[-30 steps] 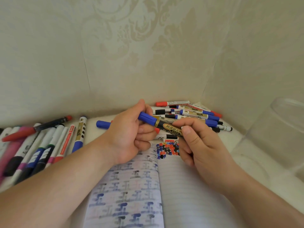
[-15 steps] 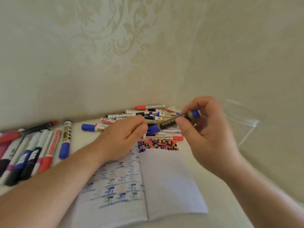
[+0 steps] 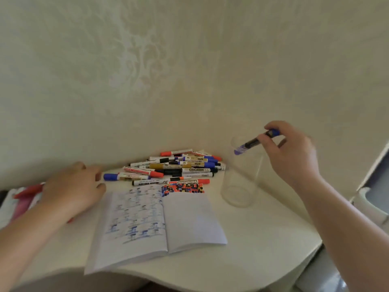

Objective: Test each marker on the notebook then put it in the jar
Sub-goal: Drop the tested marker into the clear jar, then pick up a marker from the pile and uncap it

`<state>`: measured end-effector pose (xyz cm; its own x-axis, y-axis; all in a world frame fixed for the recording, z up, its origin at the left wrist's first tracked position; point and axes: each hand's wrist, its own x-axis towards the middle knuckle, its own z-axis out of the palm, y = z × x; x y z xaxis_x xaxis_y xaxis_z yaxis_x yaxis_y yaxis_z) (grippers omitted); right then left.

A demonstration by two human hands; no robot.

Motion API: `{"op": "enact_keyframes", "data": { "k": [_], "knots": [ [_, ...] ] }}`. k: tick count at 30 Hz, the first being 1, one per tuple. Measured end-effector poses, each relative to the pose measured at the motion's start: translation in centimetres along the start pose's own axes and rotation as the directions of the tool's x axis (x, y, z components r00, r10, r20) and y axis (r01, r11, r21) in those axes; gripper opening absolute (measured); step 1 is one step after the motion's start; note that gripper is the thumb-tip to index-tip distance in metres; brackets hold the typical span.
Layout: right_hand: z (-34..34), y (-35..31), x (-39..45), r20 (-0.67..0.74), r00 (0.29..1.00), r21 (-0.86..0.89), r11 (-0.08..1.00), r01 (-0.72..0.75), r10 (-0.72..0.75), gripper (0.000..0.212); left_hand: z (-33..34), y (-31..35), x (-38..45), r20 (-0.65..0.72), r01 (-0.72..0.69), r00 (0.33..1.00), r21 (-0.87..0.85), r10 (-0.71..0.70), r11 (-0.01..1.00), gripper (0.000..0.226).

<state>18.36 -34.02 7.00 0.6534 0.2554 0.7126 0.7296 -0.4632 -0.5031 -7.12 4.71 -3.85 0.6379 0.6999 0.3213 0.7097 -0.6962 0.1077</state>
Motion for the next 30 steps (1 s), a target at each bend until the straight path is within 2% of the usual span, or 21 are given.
{"op": "enact_keyframes", "data": {
  "k": [4,8,12,15,18,21,23,24,26,27,28,30],
  "knots": [
    [0.4,0.0,-0.1,0.012,0.999,0.032,0.999,-0.036,0.036,0.039,0.1,-2.3,-1.5,0.040,0.041,0.998,0.177,-0.049,0.983,0.035],
    [1.4,0.4,-0.7,0.127,0.991,-0.075,0.997,-0.025,0.034,0.014,0.3,-2.0,-2.2,0.135,0.075,0.985,0.232,-0.109,0.970,0.048],
    [1.7,0.8,-1.3,0.295,0.955,-0.173,0.985,0.028,0.024,0.045,0.1,-0.9,-2.4,0.104,0.091,0.988,0.237,-0.118,0.967,0.045],
    [1.9,1.4,-1.3,0.351,0.936,-0.180,0.980,0.085,-0.017,0.039,-0.5,0.0,-2.4,0.088,0.107,0.987,0.288,-0.137,0.952,0.043],
    [2.6,2.5,-1.0,0.318,0.947,-0.130,0.988,0.085,-0.040,0.042,-0.6,-0.1,-2.2,0.094,0.140,0.980,0.305,-0.176,0.942,0.054],
    [3.2,3.5,-0.8,0.273,0.962,-0.170,0.984,0.050,-0.002,0.045,-1.5,-0.4,-2.3,0.058,0.225,0.971,0.112,-0.232,0.968,0.060],
    [3.6,3.5,-1.1,0.187,0.982,-0.241,0.969,0.059,-0.014,0.047,-2.6,-0.1,-2.3,-0.036,0.287,0.956,-0.081,-0.291,0.954,0.056],
    [3.9,3.1,-1.5,0.119,0.991,-0.249,0.964,0.091,-0.063,0.045,-3.0,0.0,-2.2,-0.106,0.274,0.949,-0.179,-0.296,0.945,0.050],
    [4.9,1.7,-2.4,-0.004,0.978,-0.174,0.963,0.206,-0.210,0.033,-2.9,0.5,-2.1,-0.207,0.145,0.948,-0.398,-0.243,0.906,0.040],
    [5.8,0.8,-2.7,-0.007,0.965,-0.093,0.961,0.262,-0.263,0.024,-2.7,1.2,-2.1,-0.241,0.030,0.955,-0.502,-0.173,0.864,0.035],
    [6.6,-0.3,-2.9,0.058,0.961,0.022,0.962,0.271,-0.272,0.021,-2.3,2.0,-2.1,-0.266,-0.084,0.959,-0.587,-0.093,0.805,0.031],
    [8.6,-2.8,-3.4,0.334,0.923,0.278,0.955,0.098,-0.192,0.028,-1.9,4.2,-2.2,-0.299,-0.279,0.949,-0.661,0.096,0.696,0.026]
  ]
}}
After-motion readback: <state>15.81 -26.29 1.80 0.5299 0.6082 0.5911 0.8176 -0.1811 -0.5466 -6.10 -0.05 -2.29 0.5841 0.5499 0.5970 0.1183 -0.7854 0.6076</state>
